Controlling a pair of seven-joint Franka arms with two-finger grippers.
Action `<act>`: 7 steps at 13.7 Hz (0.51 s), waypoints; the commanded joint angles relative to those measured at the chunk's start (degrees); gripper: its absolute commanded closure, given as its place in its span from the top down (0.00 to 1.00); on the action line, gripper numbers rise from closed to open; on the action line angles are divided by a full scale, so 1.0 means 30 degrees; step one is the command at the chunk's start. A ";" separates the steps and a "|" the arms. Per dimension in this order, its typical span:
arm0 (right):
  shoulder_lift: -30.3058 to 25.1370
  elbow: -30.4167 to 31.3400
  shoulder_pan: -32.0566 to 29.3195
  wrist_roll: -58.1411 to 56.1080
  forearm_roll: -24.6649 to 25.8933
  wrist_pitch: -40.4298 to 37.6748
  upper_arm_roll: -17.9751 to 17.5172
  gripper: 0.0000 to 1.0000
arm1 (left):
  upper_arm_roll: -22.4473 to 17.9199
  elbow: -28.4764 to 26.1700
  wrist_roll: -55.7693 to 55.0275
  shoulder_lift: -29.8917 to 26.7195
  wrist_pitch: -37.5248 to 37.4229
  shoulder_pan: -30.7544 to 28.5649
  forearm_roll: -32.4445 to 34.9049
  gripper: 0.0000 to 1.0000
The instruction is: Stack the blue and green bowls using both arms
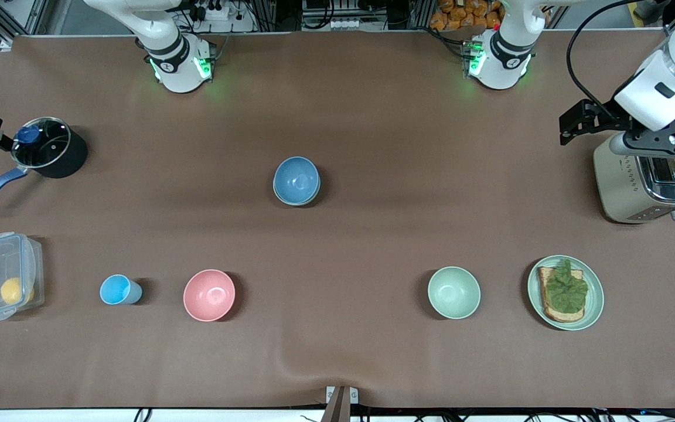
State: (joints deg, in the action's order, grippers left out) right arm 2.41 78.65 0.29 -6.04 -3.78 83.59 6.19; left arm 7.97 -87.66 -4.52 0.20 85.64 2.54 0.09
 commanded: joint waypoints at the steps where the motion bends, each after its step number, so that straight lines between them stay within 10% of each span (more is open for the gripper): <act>1: -0.0217 0.0063 -0.0125 -0.0271 0.0412 -0.0059 -0.0071 1.00 | -0.0078 0.0479 0.0362 0.0137 -0.0333 -0.0145 -0.0382 1.00; 7: -0.0188 -0.0199 -0.0067 -0.0300 0.0821 -0.0117 -0.0333 1.00 | -0.0108 0.0362 0.0246 -0.0009 -0.0128 -0.0204 -0.0412 1.00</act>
State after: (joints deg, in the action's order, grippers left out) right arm 2.41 78.61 0.27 -6.30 -3.00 83.60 6.04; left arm 7.76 -87.38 -4.52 0.20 85.64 2.30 0.09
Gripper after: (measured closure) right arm 0.000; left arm 0.000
